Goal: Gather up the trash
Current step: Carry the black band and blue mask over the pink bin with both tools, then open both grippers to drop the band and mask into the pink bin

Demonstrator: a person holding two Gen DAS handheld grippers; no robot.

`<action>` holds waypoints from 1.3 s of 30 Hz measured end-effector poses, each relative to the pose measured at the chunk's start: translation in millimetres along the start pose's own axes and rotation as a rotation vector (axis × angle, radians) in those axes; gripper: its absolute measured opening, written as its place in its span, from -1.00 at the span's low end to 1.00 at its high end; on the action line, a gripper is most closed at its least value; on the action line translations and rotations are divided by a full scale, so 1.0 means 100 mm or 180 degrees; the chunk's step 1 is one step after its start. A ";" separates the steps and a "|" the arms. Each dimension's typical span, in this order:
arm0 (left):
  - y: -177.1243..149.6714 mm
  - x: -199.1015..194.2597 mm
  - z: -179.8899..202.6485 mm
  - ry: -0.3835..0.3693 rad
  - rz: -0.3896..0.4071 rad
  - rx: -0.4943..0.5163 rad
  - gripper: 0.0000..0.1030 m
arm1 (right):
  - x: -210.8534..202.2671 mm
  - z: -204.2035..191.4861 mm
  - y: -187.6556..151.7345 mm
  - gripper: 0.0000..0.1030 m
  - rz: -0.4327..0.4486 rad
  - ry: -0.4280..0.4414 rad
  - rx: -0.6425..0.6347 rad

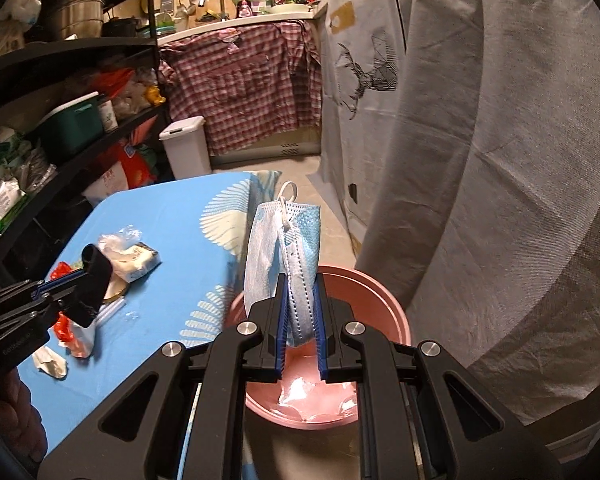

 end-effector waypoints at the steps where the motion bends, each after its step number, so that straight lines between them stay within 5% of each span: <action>1: 0.02 0.06 0.04 -0.0037 -0.0009 0.0004 -0.77 | 0.02 0.01 -0.01 -0.76 -0.0009 -0.0008 0.0005; 26: 0.04 0.86 0.48 -0.0362 -0.0311 0.0131 -0.77 | 0.37 0.22 -0.01 -0.75 -0.0238 -0.0156 0.0154; 31: 0.04 0.92 0.54 -0.0384 -0.0353 0.0165 -0.70 | 0.39 0.26 0.00 -0.60 -0.0252 -0.0227 0.0185; 34: 0.03 0.94 0.54 -0.0367 -0.0360 0.0158 -0.34 | 0.40 0.28 -0.02 -0.39 -0.0283 -0.0272 0.0246; 39: 0.05 0.90 0.50 -0.0348 -0.0329 0.0144 -0.31 | 0.38 0.29 0.00 -0.15 -0.0248 -0.0317 0.0240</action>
Point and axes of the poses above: each gripper's, at about its wrist camera, not at the fingertips, and x roughly the way its jaws point, z to its right, y to its top, the point moved 6 cm from there along x, roughly the way its jaws point, and after that the axes turned 5 degrees about -y, right-handed, at the moved point
